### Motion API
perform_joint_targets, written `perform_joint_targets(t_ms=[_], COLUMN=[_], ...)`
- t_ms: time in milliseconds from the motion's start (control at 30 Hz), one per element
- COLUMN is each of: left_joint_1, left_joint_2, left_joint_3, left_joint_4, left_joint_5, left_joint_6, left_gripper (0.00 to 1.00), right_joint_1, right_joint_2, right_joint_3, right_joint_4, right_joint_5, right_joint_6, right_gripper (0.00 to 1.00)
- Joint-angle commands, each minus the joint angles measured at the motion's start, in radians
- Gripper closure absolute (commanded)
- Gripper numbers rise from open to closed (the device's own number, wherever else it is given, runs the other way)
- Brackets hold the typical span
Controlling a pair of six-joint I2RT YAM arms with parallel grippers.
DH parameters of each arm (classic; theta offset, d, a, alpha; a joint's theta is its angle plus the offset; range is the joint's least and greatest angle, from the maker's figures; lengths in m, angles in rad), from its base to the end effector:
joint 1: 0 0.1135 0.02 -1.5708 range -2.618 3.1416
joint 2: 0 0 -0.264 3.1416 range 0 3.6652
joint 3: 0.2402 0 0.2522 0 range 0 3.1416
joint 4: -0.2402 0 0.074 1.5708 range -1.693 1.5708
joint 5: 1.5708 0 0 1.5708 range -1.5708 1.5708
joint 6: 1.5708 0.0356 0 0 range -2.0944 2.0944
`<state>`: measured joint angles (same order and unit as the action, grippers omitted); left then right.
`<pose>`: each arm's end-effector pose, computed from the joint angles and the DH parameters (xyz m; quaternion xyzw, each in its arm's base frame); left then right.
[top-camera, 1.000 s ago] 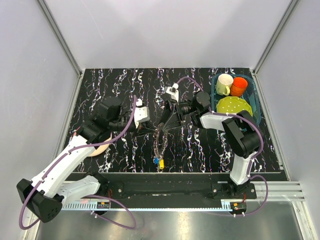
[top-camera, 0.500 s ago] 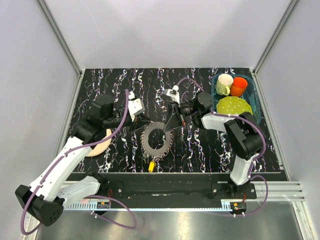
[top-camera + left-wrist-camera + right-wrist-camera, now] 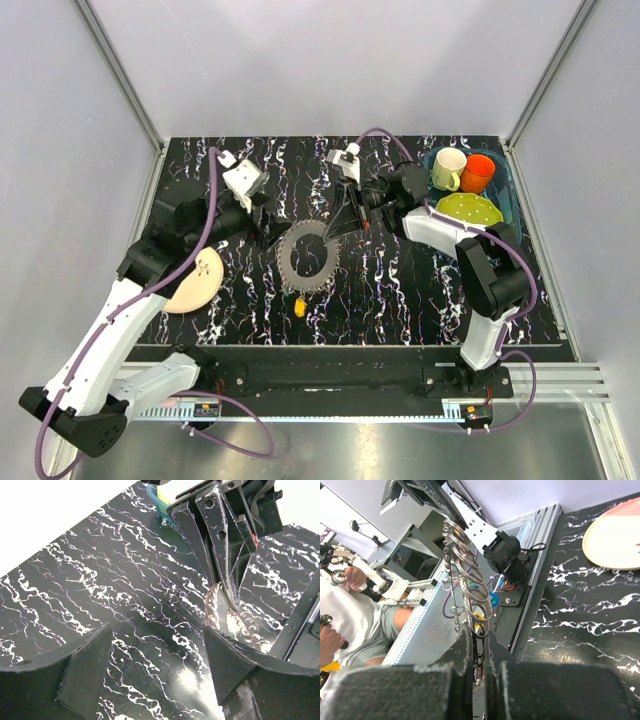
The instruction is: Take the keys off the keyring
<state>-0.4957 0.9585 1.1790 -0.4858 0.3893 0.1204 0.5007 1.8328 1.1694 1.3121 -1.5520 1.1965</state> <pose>0.1672 -0.1058 0.4136 0.3483 0.7071 -0.2621 0.5568 0.3144 0.2126 0.3100 -0.4815 0.5124 0.6856 0.1887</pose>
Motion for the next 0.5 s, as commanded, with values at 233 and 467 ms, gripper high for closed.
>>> perform_joint_targets(t_ms=[233,467], left_joint_1=[0.006,0.006], left_joint_2=[-0.049,-0.056], left_joint_3=[0.211,0.159], left_joint_4=[-0.149,-0.184], left_joint_5=[-0.075,0.043], left_joint_6=[-0.280,-0.343], left_gripper=[0.16,0.15], right_joint_1=[-0.011,-0.013], right_joint_2=[0.037,0.049], right_joint_3=[0.190,0.249], right_joint_4=[0.213,0.213], right_joint_5=[0.017,-0.003], right_joint_6=[0.112,0.146], right_gripper=[1.00,1.00])
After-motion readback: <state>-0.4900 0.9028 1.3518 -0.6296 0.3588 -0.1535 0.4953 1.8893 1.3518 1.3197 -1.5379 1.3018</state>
